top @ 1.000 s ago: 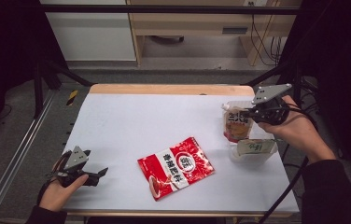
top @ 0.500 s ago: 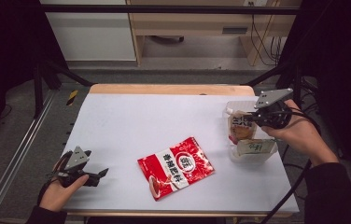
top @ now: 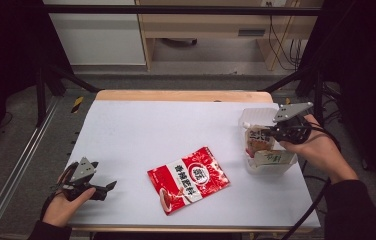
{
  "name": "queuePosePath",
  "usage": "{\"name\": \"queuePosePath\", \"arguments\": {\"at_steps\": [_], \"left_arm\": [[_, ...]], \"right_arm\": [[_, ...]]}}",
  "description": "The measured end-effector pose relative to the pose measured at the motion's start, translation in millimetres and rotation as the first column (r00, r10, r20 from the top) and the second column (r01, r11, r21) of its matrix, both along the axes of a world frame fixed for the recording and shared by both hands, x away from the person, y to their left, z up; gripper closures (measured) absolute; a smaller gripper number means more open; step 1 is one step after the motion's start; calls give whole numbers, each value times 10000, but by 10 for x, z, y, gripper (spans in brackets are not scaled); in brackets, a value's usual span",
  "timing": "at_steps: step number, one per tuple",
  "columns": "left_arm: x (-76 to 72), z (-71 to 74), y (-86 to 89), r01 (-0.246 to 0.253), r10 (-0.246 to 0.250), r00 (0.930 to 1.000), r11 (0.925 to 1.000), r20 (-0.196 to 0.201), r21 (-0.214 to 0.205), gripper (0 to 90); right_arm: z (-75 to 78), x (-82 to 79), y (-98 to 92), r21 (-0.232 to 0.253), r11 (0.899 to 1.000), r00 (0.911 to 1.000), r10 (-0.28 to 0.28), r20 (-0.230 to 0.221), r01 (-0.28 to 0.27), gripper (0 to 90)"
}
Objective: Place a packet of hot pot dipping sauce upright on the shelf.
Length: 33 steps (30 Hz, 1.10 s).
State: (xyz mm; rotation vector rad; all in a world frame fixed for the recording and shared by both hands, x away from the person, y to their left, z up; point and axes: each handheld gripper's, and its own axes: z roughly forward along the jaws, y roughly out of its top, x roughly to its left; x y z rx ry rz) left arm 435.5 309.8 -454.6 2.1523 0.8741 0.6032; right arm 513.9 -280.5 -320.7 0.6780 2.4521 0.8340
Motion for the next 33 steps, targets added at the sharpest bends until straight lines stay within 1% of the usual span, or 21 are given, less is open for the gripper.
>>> {"name": "queuePosePath", "arguments": {"at_steps": [1, 2, 3, 6, 10, 15, 16, 20, 25, 27, 28, 29, 30, 31, 33], "left_arm": [[1, -2, 0, 10, -10, 10000, 10000, -1, 13, 55], [2, -6, -5, 27, -27, 10000, 10000, -27, 42, 55], [2, -6, -5, 27, -27, 10000, 10000, -27, 42, 55], [-1, -8, -14, 68, -67, 10000, 10000, -27, 65, 55], [-2, 3, -12, 87, -87, 9999, 10000, 56, 33, 55], [-2, -7, -20, 98, -97, 10000, 9999, -14, 117, 55], [-3, -5, -22, 108, -108, 9999, 9999, -4, 101, 55], [-4, -8, -22, 121, -121, 9999, 9999, -28, 112, 55], [-2, -12, -22, 126, -125, 9999, 9998, -49, 130, 55], [-2, -16, -28, 141, -140, 9999, 9998, -63, 147, 55], [-1, -17, -30, 163, -161, 9998, 9997, -84, 155, 55], [-1, -18, -30, 173, -172, 9998, 9997, -92, 169, 55], [-2, -19, -32, 186, -184, 9998, 9996, -95, 192, 55], [-2, -19, -32, 186, -184, 9998, 9996, -95, 192, 55], [-3, -19, -31, 199, -197, 9998, 9996, -97, 206, 55]], "right_arm": [[0, 0, 0, 0, 10000, 10000, 0, 0, 0, 887], [-48, -9, -14, 52, 10000, 9999, -64, -82, 64, 887], [-48, -9, -14, 52, 10000, 9999, -64, -82, 64, 887], [-116, -28, -40, 35, 9999, 9996, -131, -248, 132, 886], [-139, -33, -64, 35, 9998, 9992, -190, -343, 191, 883], [-160, -40, -76, 2, 9996, 9983, -280, -517, 280, 880], [-165, -44, -77, -70, 9995, 9979, -306, -568, 302, 880], [-206, -38, -71, -70, 9996, 9973, -294, -680, 290, 878], [-213, -24, -81, -57, 9994, 9972, -331, -672, 328, 873], [-215, -25, -83, -10, 9989, 9963, -462, -725, 463, 867], [-215, -20, -92, -45, 9991, 9968, -419, -677, 417, 861], [-214, -27, -94, 9, 9985, 9955, -543, -780, 545, 847], [-213, -23, -107, 49, 9984, 9955, -563, -759, 569, 808], [-213, -23, -107, 49, 9984, 9955, -563, -759, 569, 808], [-197, -31, -123, 170, 9971, 9944, -725, -772, 740, 747]]}}
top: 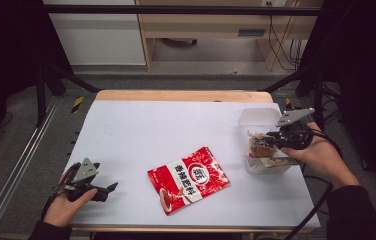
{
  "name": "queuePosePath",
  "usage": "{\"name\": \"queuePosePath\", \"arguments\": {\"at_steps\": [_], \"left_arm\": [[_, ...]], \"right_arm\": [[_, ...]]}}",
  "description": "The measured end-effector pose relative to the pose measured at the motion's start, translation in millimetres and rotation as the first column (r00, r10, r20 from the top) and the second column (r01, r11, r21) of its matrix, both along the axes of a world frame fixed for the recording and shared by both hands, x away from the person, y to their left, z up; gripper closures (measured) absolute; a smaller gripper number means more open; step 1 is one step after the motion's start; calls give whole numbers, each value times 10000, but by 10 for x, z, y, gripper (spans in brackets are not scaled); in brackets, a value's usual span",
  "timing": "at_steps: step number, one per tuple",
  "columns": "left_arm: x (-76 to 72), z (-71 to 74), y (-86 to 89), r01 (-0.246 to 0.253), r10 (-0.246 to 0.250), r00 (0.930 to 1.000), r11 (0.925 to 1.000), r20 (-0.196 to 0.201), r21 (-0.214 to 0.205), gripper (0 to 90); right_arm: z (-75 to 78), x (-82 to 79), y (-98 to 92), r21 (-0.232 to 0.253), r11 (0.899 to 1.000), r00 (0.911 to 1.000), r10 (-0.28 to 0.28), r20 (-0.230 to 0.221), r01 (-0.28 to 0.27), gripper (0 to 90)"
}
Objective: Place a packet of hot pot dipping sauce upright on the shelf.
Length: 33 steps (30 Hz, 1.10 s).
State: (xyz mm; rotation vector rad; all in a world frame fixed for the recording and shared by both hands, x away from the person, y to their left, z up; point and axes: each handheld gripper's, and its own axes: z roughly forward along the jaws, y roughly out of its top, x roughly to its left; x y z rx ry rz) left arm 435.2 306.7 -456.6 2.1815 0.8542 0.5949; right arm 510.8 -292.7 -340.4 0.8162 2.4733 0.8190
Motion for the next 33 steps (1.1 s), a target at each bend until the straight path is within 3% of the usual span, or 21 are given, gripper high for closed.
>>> {"name": "queuePosePath", "arguments": {"at_steps": [1, 5, 12, 13, 17, 23, 28, 33], "left_arm": [[0, -1, -1, 7, -7, 10000, 10000, -5, 4, 55], [2, -5, -5, 29, -29, 10000, 10000, -19, 30, 55], [3, -10, -6, -2, 2, 10000, 10000, -7, 21, 55], [3, -10, -7, 12, -12, 10000, 10000, -14, 53, 55], [2, -14, -13, 9, -9, 10000, 10000, -11, 44, 55], [2, -19, -26, 87, -87, 10000, 9998, -24, 165, 55], [-9, -26, -49, 137, -137, 9999, 9997, -21, 201, 55], [-9, -32, -52, 176, -175, 9998, 9996, -39, 238, 55]], "right_arm": [[21, -13, -8, 81, 10000, 9999, -54, 93, 53, 694], [49, -42, 10, 173, 9997, 9997, -158, 164, 155, 648], [145, -120, 148, 133, 9999, 9993, 3, 382, -8, 484], [169, -138, 198, 46, 9999, 9983, 87, 575, -90, 414], [230, -179, 315, -13, 9999, 9962, -120, 862, 122, 322], [320, -287, 548, -276, 9988, 9892, -358, 1422, 401, 230], [364, -389, 748, 62, 9994, 9886, -339, 1467, 333, 186], [299, -508, 935, 377, 9989, 9894, -340, 1411, 290, 144]]}}
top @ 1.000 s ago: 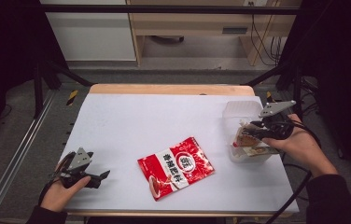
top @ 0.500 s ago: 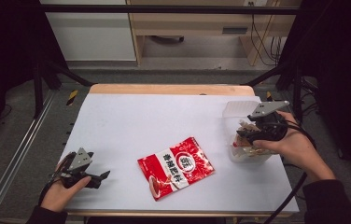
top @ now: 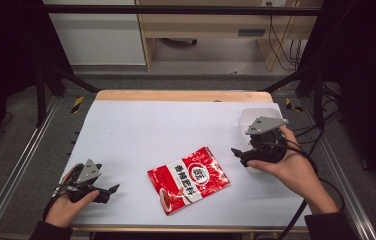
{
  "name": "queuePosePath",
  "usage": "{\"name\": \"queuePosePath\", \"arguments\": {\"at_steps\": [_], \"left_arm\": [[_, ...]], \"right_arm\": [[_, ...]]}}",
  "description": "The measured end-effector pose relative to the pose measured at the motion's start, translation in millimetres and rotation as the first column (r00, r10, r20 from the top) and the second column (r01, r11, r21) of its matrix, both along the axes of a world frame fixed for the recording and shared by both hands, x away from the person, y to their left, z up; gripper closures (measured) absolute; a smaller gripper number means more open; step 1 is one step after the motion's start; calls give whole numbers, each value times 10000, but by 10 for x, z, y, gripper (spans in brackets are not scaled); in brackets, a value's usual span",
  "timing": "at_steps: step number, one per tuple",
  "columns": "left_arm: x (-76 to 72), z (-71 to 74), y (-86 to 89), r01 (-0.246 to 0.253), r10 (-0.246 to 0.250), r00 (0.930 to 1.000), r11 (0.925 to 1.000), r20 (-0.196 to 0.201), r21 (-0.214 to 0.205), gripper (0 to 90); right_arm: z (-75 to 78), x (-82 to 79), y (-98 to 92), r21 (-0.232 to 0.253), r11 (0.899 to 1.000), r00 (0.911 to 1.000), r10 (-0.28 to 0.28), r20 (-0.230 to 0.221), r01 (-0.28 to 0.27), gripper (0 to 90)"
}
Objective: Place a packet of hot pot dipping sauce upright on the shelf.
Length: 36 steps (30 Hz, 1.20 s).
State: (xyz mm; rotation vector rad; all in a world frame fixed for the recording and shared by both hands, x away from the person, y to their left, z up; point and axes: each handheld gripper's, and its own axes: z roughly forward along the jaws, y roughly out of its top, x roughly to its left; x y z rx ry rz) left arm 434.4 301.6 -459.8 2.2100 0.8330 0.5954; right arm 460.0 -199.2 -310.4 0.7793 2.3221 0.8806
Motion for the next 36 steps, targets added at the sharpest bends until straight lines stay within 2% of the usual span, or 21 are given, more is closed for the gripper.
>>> {"name": "queuePosePath", "arguments": {"at_steps": [4, 6, 9, 12, 13, 14, 17, 19, 23, 28, 32, 36], "left_arm": [[2, 5, 8, -37, 37, 10000, 10000, 10, -1, 55], [0, 4, 3, -46, 46, 10000, 10000, 14, -47, 55], [0, 0, 0, 22, -22, 10000, 10000, -33, 6, 54], [-1, 0, 0, 52, -52, 10000, 10000, -45, 51, 55], [0, -1, 0, 51, -51, 10000, 10000, -50, 46, 55], [0, -4, -2, 56, -55, 10000, 10000, -71, 64, 54], [-1, -3, -4, 74, -74, 9999, 9999, -89, 70, 54], [1, -1, -11, 85, -85, 9999, 9999, -85, 53, 54], [-4, -8, -22, 162, -160, 9998, 9998, -114, 148, 54], [-6, -10, -18, 138, -137, 9998, 9999, -125, 47, 54], [-4, -11, -23, 164, -163, 9998, 9999, -121, 39, 54], [-10, -4, -24, 211, -209, 9997, 9997, -111, 101, 54]], "right_arm": [[-60, -105, 138, 381, 9993, 10000, 34, 21, -34, 129], [-121, -182, 237, 496, 9986, 9998, 185, 44, -187, 128], [-175, -225, 281, 565, 9983, 9999, 164, -13, -163, 122], [-327, -312, 332, 961, 9953, 9999, -57, -135, 70, 114], [-327, -312, 332, 961, 9953, 9999, -57, -135, 70, 114], [-406, -343, 350, 1150, 9931, 9995, -191, -242, 217, 109], [-488, -364, 369, 1265, 9913, 9989, -307, -353, 349, 100], [-578, -375, 400, 1113, 9927, 9984, -439, -344, 475, 94], [-717, -374, 435, 1302, 9893, 9965, -584, -598, 658, 91], [-887, -369, 441, 1236, 9872, 9934, -929, -679, 1008, 111], [-993, -383, 433, 1523, 9802, 9895, -1138, -890, 1264, 116], [-1108, -391, 435, 1607, 9753, 9850, -1359, -1059, 1518, 106]]}}
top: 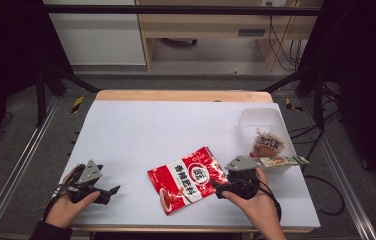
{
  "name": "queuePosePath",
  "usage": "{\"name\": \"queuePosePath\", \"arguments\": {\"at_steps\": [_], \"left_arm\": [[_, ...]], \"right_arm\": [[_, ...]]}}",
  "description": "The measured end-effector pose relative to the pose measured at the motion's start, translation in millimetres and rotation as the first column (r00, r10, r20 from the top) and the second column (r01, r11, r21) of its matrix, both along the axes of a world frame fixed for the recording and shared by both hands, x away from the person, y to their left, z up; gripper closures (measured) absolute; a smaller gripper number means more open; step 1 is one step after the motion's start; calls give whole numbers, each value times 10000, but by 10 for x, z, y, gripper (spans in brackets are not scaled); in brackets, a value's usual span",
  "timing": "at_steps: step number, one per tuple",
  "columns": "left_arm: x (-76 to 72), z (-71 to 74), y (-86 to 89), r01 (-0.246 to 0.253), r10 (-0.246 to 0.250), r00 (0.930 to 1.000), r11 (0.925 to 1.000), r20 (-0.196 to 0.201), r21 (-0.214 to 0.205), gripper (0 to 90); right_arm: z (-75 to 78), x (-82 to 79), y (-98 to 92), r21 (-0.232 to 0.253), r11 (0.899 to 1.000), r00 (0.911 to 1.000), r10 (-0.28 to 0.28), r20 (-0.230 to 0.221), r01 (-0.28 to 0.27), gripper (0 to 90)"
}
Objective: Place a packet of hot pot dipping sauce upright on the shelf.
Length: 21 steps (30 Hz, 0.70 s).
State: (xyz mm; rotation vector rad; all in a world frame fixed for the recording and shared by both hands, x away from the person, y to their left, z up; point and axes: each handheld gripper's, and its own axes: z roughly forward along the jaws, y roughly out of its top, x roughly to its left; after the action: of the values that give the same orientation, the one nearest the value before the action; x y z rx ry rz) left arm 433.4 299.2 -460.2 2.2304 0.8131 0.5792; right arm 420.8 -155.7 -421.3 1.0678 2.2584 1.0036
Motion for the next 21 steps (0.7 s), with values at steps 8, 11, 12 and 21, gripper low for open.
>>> {"name": "queuePosePath", "arguments": {"at_steps": [8, 11, 12, 21], "left_arm": [[4, -3, -9, -7, 7, 10000, 10000, 0, -13, 54], [1, -3, -9, -3, 3, 10000, 10000, 10, -8, 54], [-2, 2, -5, 11, -11, 10000, 10000, -15, -18, 54], [-3, -2, -14, 80, -80, 10000, 10000, -29, 24, 54]], "right_arm": [[-130, -2, -28, 346, 9994, 9996, -45, -277, 55, 87], [-172, -3, -32, 232, 9997, 9997, -99, -215, 104, 94], [-218, -8, -31, 218, 9996, 9994, -154, -307, 161, 94], [-355, -9, -40, 36, 9998, 9985, -213, -499, 215, 92]]}}
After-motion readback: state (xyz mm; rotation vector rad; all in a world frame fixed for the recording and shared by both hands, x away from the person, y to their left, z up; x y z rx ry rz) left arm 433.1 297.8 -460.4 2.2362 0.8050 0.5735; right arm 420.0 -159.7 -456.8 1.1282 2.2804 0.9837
